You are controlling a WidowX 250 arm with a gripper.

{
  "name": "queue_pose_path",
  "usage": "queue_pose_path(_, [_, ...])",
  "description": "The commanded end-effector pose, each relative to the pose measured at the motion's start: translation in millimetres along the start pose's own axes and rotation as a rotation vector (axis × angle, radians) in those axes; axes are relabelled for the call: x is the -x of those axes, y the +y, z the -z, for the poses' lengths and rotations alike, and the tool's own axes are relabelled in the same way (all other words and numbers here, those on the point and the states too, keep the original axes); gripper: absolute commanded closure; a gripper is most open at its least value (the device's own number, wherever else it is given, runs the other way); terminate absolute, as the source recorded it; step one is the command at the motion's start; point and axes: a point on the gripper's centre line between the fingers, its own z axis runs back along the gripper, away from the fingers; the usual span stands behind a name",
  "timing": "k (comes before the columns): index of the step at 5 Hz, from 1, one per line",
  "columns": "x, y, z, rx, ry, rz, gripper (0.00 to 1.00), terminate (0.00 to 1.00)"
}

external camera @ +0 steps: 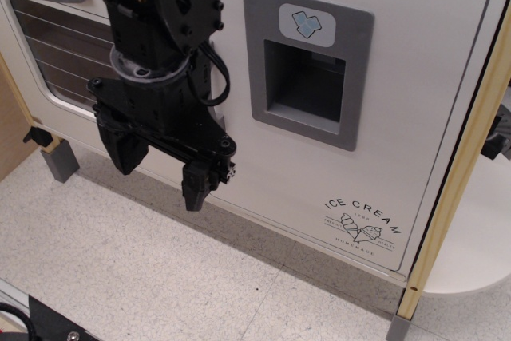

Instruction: Open fridge

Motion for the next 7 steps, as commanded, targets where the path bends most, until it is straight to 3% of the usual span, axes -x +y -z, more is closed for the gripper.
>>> queue_pose_path(1, [0.0,0.0,0.0,0.0,0.0,0.0,0.0,0.0])
queue_pose_path(3, [-56.1,25.3,1.8,-0.002,-0.032,-0.116,0.0,0.0])
queue_pose_path(4, [-82.7,36.9,17.4,-0.005,-0.054,-0.158,0.0,0.0])
queue_pose_path(6, [-118.8,56.4,51.4,0.008,-0.182,-0.052,0.0,0.0])
queue_pose_path(7, [-135.5,71.3,57.7,-0.007,-0.21,-0.055,0.0,0.0])
